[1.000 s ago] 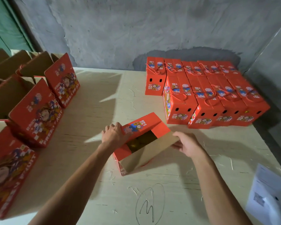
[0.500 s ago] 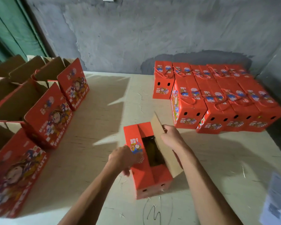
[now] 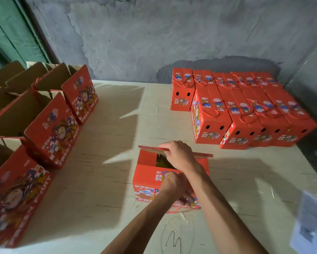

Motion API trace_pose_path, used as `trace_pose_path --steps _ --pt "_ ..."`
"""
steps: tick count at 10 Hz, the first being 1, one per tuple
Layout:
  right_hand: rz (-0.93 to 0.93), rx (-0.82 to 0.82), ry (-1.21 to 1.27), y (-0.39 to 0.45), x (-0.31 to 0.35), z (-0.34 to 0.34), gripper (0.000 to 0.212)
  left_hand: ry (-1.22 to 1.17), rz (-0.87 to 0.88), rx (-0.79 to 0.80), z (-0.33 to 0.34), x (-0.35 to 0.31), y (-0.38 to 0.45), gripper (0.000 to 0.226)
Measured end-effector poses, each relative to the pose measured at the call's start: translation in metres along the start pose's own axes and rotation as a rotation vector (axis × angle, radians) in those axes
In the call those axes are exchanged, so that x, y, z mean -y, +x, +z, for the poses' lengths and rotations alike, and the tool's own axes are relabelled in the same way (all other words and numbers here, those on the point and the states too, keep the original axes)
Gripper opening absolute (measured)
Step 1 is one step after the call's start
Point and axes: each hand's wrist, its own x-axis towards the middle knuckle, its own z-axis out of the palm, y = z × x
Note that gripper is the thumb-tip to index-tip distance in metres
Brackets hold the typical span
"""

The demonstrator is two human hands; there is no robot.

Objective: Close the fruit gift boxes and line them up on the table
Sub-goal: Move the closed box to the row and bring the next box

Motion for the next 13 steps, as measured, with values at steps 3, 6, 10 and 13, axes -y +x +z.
trace_pose_path --steps 3,6,10,13 --pt "0.114 -0.674 0.155 -0.028 -0.042 0.001 0.039 0.701 0.265 -0.503 -0.047 0.005 0.02 0.036" --pt "0.604 -0.575 0.224 -0.05 -0.066 0.043 0.1 0.558 0.956 -0.736 -0.059 0.059 0.028 0.017" --pt "0.83 -0.079 0.052 -0.023 -0.069 0.031 0.111 0.236 0.582 -0.574 -0.065 0.059 0.033 0.092" --pt "0.723 -0.134 0.003 -0.032 -0.079 0.03 0.098 0.813 0.588 -0.496 -0.062 0.055 0.033 0.051"
